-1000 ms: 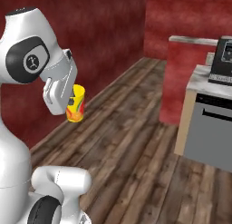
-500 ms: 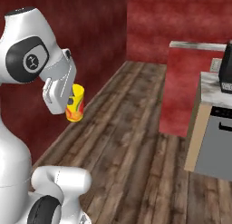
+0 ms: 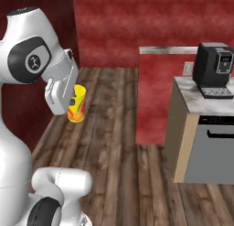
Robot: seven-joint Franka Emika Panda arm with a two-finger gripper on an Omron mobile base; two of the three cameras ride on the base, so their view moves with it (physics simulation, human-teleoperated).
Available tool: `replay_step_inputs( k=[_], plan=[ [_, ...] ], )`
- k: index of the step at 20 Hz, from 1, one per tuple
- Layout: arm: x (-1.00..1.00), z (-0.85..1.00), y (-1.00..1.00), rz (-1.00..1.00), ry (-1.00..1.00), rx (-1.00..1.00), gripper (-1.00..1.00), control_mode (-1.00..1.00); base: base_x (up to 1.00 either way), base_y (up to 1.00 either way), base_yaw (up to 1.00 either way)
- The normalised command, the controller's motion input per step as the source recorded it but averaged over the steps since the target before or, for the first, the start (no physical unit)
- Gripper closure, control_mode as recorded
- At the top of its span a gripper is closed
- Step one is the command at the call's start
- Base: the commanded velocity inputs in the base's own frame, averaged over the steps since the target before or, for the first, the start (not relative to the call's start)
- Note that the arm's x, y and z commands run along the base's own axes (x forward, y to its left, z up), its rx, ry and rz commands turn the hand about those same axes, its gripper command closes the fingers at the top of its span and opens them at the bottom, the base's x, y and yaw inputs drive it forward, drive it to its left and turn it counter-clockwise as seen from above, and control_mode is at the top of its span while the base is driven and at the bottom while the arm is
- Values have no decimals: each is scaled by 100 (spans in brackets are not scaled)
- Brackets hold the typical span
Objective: There is a tray on the dining counter. Grab the cup, mug, and pitcher and place them on the tray. The pitcher may be placed next to the tray if it cannot fit the tray.
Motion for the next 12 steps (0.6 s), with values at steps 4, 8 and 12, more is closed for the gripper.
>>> replay_step_inputs(
  k=[4, 8, 12],
  plan=[
    [0, 0, 0, 0, 0, 0, 100, 100, 100, 100, -22],
    [0, 0, 0, 0, 0, 0, 100, 100, 100, 98, -18],
    [0, 0, 0, 0, 0, 0, 100, 100, 100, 87, -15]
  ],
)
